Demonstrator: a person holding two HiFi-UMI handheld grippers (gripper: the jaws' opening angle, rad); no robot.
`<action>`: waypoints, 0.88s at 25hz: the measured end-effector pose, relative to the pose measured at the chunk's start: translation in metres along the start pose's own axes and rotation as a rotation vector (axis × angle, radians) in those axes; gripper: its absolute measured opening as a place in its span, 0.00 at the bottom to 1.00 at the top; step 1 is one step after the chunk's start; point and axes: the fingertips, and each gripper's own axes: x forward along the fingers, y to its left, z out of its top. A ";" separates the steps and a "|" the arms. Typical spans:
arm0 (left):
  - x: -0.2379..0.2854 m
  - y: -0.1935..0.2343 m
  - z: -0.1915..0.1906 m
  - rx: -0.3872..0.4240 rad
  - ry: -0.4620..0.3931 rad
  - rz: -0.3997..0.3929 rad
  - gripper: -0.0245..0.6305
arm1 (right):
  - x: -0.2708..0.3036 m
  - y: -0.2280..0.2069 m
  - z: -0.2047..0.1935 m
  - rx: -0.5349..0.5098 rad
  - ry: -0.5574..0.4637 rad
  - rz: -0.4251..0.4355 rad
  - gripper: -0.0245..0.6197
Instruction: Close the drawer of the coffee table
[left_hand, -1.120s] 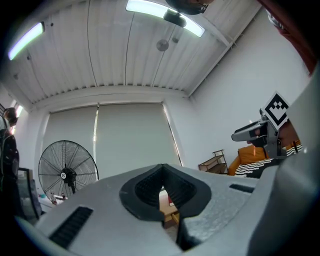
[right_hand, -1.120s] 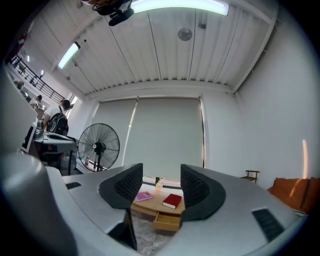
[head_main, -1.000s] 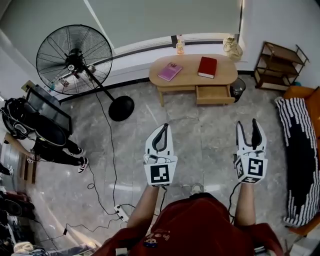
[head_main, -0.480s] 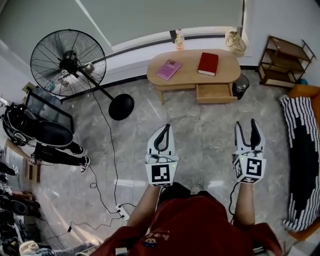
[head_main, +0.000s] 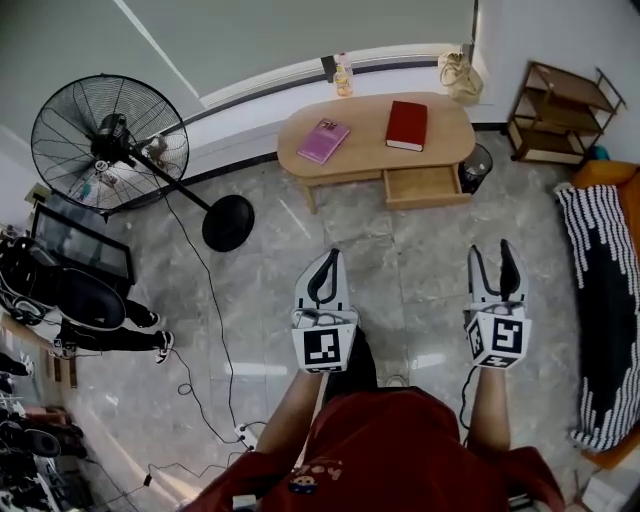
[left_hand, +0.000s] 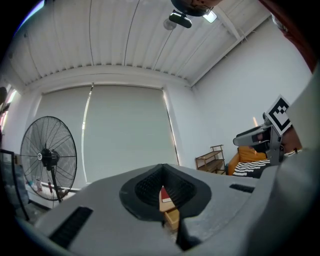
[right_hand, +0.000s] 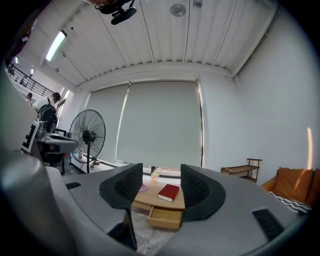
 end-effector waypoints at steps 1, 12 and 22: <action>0.010 0.007 -0.005 0.000 0.000 -0.008 0.05 | 0.009 0.003 0.000 -0.003 0.001 -0.006 0.39; 0.114 0.136 -0.016 -0.014 0.014 -0.028 0.05 | 0.156 0.061 0.040 -0.034 -0.001 -0.039 0.39; 0.194 0.230 -0.024 0.025 -0.028 -0.035 0.05 | 0.249 0.098 0.061 -0.080 0.006 -0.083 0.39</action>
